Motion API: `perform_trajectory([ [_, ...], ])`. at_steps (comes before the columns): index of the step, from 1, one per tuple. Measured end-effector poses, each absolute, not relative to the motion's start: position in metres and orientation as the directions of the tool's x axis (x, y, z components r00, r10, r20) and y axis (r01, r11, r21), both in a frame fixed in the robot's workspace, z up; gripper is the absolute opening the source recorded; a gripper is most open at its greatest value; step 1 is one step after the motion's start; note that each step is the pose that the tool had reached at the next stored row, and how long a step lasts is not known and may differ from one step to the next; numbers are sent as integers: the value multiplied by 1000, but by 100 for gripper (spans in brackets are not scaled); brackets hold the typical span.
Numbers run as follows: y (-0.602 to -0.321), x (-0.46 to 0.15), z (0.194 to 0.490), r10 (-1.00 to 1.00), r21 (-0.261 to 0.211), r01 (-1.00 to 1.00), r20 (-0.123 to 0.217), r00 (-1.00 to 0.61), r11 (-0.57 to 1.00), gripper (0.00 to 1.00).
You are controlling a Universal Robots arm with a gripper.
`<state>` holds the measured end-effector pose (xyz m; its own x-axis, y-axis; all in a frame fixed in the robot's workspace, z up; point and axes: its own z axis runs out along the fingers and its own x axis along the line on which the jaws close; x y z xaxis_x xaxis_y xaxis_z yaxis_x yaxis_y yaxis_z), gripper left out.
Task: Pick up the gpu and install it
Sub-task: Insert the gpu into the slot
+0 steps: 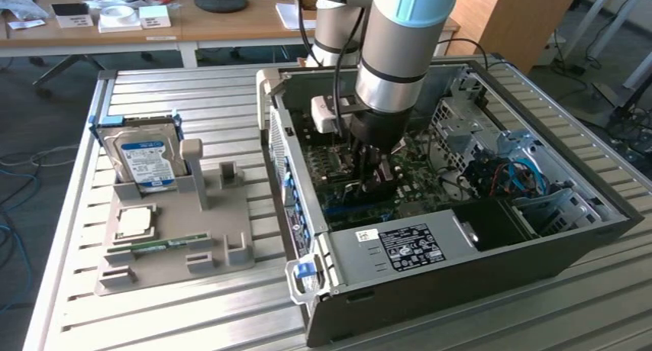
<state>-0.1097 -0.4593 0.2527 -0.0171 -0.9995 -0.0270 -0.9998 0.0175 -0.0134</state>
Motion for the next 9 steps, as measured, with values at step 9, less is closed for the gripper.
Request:
perform_trajectory([
  [9,-459,-110,251,-999,-13,-1000,-27,-17,17,26],
])
